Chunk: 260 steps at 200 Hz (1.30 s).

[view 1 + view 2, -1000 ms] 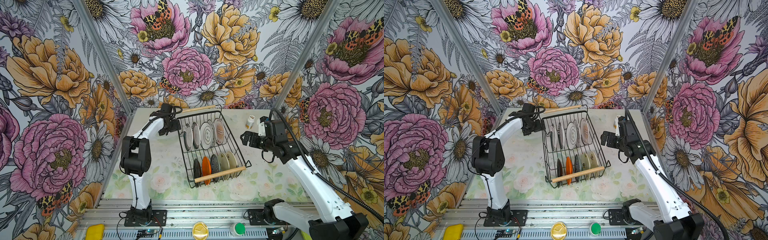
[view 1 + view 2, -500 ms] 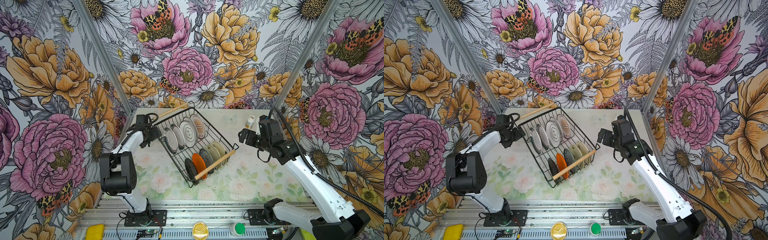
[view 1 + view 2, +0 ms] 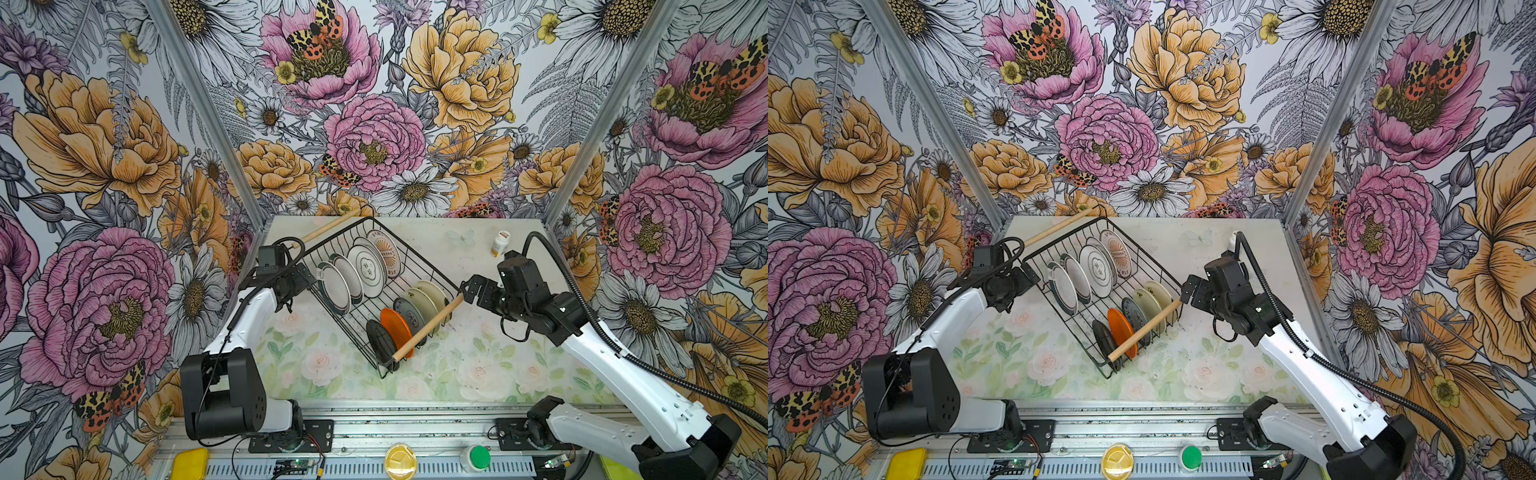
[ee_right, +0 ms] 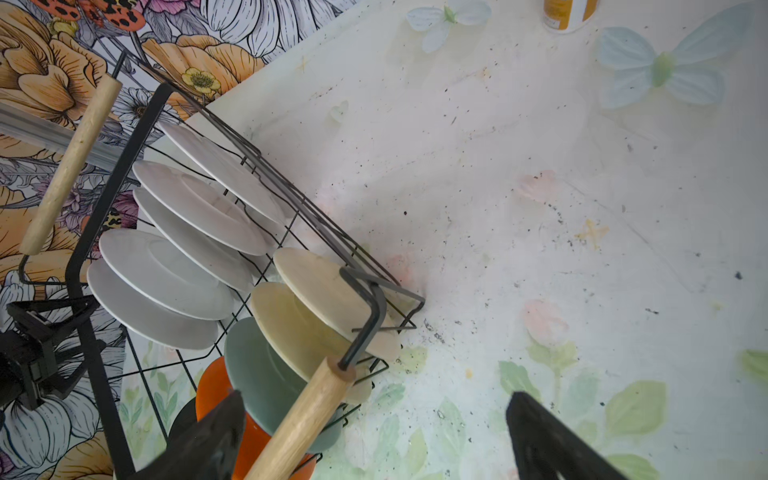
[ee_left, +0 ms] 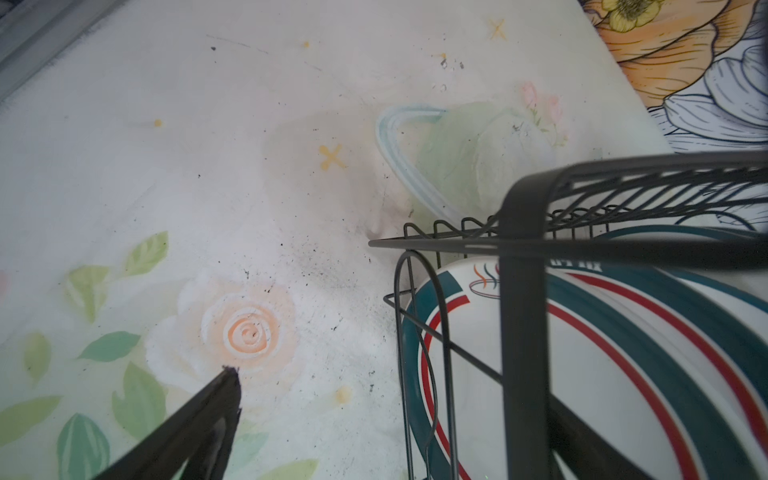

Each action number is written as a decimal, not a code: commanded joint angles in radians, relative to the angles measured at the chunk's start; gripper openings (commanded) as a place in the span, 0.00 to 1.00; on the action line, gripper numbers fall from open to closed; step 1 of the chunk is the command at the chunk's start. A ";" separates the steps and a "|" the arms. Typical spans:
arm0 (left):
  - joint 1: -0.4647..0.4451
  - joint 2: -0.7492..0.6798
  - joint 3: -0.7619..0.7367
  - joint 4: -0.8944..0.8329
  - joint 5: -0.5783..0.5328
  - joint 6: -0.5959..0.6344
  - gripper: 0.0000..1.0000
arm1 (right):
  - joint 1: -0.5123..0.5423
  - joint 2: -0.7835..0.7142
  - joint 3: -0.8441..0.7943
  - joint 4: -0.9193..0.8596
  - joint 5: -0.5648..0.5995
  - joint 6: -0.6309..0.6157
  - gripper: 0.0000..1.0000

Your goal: Unload the plates from the dish rack

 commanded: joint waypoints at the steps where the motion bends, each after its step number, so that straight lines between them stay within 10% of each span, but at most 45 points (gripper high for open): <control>1: 0.002 -0.047 -0.023 0.004 -0.019 -0.026 0.99 | 0.041 0.002 -0.003 0.005 0.009 0.057 0.99; 164: -0.037 -0.308 -0.161 -0.020 0.029 -0.039 0.99 | 0.164 0.166 0.007 0.105 0.020 0.139 0.53; 260: -0.023 -0.395 -0.167 -0.061 0.078 -0.015 0.99 | 0.141 0.353 0.151 0.104 -0.084 -0.038 0.33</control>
